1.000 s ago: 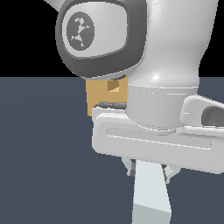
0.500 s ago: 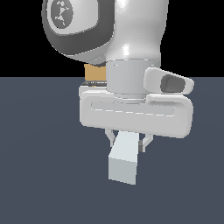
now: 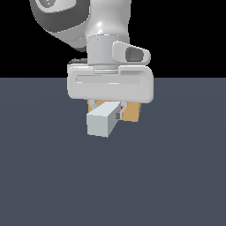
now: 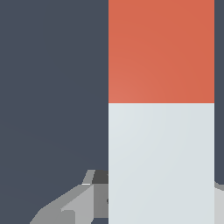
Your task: Insert the peg into the horizontal hole in a box.
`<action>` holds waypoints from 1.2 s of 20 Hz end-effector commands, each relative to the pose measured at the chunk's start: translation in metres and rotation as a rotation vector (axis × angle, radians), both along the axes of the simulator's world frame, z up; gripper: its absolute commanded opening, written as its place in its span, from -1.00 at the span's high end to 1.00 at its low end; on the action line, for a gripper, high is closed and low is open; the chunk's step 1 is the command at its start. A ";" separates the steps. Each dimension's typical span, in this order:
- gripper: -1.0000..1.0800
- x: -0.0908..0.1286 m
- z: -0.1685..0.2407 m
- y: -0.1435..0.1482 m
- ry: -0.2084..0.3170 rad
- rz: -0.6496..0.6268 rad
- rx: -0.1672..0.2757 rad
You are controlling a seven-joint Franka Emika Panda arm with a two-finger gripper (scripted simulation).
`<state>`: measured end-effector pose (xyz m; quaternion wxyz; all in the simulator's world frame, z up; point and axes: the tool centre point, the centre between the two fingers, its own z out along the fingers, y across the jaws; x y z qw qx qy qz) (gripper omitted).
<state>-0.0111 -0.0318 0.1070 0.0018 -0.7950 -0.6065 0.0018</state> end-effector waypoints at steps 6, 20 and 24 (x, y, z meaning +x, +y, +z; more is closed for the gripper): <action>1.00 -0.024 0.031 0.040 -0.005 -0.009 -0.001; 1.00 -0.034 0.044 0.058 -0.005 -0.013 -0.001; 1.00 -0.033 0.045 0.058 -0.007 -0.012 0.000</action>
